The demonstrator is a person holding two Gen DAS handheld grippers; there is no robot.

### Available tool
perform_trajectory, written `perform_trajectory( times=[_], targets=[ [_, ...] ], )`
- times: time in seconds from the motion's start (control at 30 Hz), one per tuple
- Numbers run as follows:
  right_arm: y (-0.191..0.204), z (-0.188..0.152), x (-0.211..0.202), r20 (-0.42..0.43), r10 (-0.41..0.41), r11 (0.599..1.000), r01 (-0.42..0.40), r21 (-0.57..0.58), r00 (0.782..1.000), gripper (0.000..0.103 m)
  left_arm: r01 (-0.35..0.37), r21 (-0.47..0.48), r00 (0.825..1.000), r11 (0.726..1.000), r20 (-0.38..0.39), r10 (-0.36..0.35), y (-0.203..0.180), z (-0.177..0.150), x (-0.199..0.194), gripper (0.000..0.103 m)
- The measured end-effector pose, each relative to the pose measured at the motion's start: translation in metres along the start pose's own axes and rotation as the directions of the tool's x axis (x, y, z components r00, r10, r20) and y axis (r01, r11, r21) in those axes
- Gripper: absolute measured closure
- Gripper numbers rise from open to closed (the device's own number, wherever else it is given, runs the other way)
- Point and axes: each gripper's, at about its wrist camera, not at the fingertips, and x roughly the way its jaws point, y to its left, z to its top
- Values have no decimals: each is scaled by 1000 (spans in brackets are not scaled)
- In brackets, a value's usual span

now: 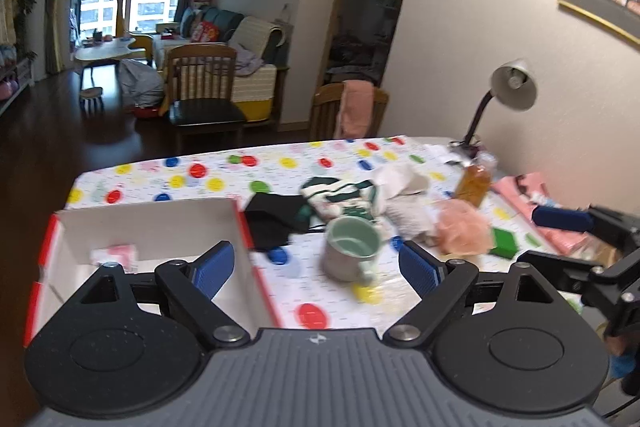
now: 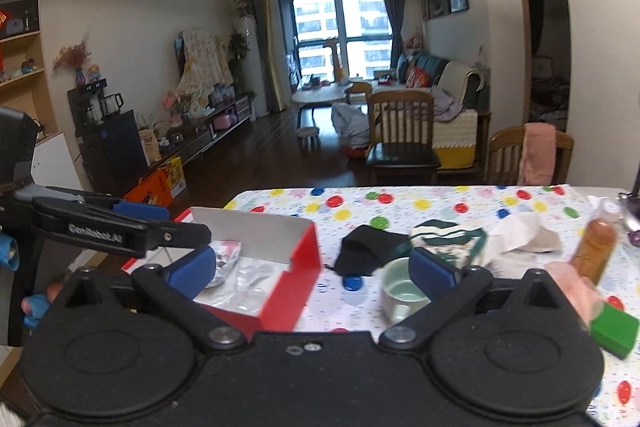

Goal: Organize soft objects
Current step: 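Move both tools back toward the bubble wrap and pink bath puff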

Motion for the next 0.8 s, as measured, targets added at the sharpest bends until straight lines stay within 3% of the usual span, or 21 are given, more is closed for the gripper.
perform_trajectory(
  times=[0.2,0.27,0.57,0.8],
  targets=[
    [-37,-14,-29,33,-35,998,34,47,999,0,32,6,999,999,25,-32,-35,-5,8,11],
    [-51,-20,-37,37,-58,997,56,61,998,0,46,9,999,999,22,-46,-46,-7,13,0],
    [-113,-46,-61,32,-155,985,153,74,987,0,103,-29,995,994,-11,-103,-82,-20,52,0],
    [-161,-60,-63,8,-211,974,209,89,977,0,91,-14,996,996,-2,-91,-108,-31,89,0]
  ],
)
